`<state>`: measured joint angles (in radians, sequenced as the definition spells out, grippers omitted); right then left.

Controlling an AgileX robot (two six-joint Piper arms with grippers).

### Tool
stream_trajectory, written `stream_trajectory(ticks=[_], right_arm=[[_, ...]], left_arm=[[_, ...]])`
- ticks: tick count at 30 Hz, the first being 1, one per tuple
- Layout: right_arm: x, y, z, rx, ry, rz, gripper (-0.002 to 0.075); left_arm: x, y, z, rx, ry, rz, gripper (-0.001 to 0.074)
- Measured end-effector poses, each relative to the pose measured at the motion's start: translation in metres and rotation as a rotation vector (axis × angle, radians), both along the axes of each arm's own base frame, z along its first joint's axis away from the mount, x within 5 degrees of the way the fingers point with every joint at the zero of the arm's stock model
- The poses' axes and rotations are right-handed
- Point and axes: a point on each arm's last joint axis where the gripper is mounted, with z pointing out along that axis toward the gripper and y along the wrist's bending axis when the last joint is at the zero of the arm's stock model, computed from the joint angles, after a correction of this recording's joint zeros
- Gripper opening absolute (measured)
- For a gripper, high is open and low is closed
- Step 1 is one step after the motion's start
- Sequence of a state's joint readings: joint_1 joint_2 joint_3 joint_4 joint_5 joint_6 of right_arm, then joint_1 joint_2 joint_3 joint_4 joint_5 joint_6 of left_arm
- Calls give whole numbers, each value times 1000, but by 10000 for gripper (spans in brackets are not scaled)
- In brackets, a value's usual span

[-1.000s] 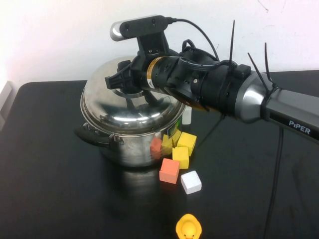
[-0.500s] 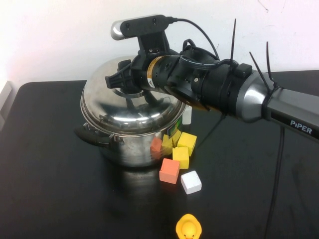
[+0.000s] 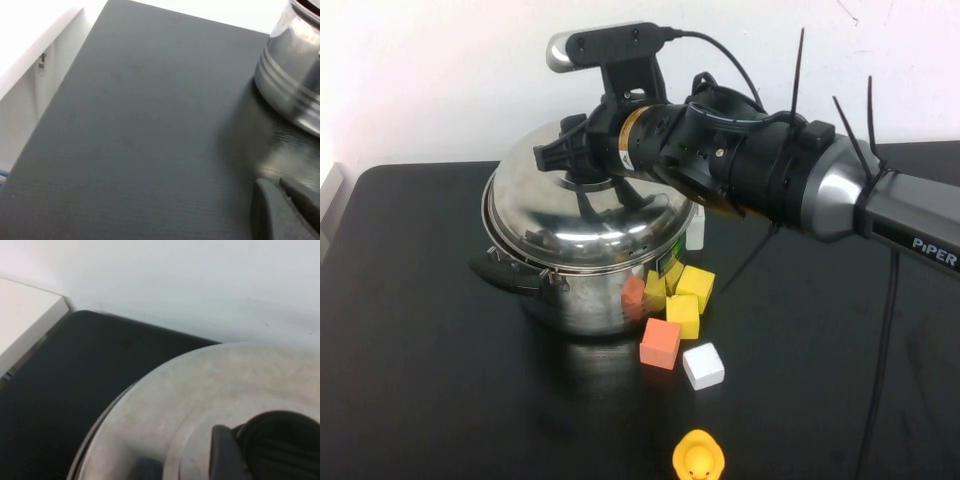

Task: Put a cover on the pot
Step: Place the pot lid on the pot

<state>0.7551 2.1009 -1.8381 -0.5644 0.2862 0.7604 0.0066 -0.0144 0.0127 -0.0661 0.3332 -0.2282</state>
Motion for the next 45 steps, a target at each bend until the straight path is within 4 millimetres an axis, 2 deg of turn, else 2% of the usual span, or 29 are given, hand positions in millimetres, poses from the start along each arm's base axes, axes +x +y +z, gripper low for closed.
stream_trajectory(ticks=[25,32,45], right_arm=[[0,1,1,26,2,7,354],[2,3,-8,9,18,3,354],[2,3,-9,-25,0,23,362]], left_arm=[[0,0,0,-5,0,2,-1],[0,0,0,-5,0,2,-1],[0,0,0,-5,0,2,-1]])
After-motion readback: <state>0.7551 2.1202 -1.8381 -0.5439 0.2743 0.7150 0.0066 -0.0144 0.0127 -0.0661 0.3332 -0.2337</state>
